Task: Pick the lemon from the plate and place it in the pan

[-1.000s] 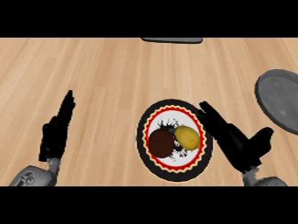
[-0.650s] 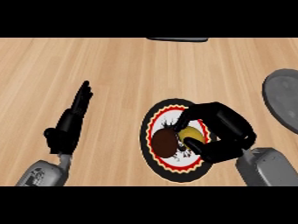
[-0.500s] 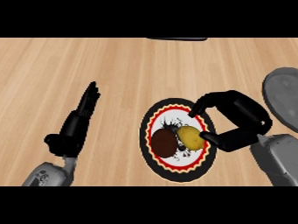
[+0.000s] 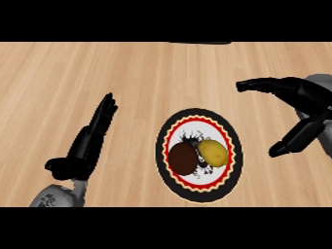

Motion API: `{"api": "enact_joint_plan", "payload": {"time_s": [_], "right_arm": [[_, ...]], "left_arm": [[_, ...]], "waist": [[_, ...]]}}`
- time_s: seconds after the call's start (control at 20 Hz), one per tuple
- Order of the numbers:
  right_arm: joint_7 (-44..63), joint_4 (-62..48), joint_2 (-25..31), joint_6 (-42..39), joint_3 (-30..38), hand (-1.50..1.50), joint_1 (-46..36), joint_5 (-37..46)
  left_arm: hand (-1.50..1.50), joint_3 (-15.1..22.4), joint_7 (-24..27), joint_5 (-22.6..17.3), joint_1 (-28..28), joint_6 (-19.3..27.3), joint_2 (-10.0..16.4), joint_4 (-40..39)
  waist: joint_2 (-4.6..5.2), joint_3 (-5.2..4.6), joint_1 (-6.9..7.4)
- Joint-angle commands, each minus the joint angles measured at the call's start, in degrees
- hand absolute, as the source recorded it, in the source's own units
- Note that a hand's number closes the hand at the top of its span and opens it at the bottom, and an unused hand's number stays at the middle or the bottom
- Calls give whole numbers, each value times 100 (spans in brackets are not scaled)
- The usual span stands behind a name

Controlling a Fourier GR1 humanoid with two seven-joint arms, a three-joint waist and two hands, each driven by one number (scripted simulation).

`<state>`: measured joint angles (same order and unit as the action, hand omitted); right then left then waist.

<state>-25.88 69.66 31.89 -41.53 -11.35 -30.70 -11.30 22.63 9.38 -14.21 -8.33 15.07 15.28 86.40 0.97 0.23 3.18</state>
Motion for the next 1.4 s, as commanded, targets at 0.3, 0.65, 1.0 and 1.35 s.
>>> {"api": "enact_joint_plan", "payload": {"time_s": [0.3, 0.65, 1.0, 1.35], "right_arm": [[-929, -368, 14, -114, -1280, -150, -1153, 1886], [-1109, -283, -252, 970, -2722, -150, -1261, 3587], [-1267, -801, -561, 1510, -3365, -150, -1435, 4733], [-1627, -1269, -883, 1585, -2966, -150, -1051, 5375]], "left_arm": [[0, -97, -142, 26, -176, -25, -143, -142], [0, -195, -89, 40, 82, -57, -24, 118], [0, -50, 102, 398, 268, 100, -272, -65], [0, -539, 71, 228, 412, -369, -253, 41]], "waist": [[-36, -18, -119], [-55, -19, -116], [-71, -23, -223], [-92, -23, -276]]}}
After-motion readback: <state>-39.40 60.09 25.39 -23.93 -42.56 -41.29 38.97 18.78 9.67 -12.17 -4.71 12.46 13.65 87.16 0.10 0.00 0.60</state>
